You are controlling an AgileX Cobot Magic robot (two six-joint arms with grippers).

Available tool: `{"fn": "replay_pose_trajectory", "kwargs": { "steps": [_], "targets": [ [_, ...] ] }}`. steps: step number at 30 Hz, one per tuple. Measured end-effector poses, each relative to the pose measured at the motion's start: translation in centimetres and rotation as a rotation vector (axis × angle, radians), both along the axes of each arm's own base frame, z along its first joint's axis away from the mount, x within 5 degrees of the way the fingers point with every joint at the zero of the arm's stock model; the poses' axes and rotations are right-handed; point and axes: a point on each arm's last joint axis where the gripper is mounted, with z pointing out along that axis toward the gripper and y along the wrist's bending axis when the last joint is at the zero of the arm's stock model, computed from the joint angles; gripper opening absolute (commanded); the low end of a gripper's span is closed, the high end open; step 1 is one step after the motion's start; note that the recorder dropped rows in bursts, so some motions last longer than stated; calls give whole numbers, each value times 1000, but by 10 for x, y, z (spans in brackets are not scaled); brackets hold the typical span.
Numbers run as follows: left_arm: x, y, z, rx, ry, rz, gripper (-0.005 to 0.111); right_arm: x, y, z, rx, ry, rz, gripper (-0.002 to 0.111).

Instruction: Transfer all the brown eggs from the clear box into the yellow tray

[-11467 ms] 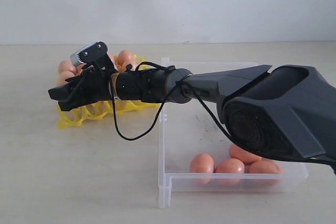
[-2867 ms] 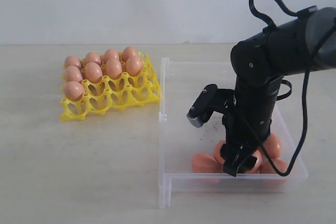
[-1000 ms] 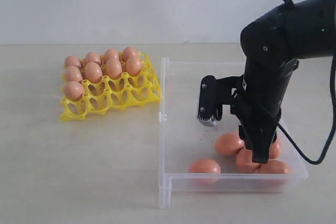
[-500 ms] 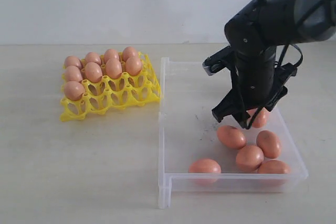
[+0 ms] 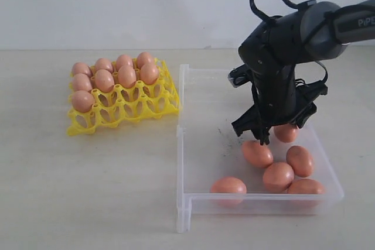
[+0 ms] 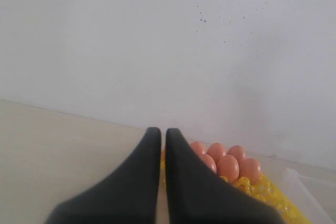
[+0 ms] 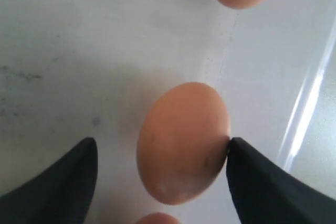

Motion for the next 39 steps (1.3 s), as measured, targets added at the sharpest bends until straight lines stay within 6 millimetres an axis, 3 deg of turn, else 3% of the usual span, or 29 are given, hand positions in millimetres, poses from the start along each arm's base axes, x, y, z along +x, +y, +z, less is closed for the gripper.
{"fn": "replay_pose_trajectory", "kwargs": {
  "steps": [13, 25, 35, 39],
  "targets": [
    [0, 0, 0, 0, 0, 0, 4, 6, 5, -13, 28, -8, 37, 63],
    [0, 0, 0, 0, 0, 0, 4, 9, 6, -16, -51, 70, 327, 63],
    [0, 0, 0, 0, 0, 0, 4, 5, 0, -18, -145, 178, 457, 63],
    [0, 0, 0, 0, 0, 0, 4, 5, 0, -19, -153, 189, 474, 48]
  ]
}}
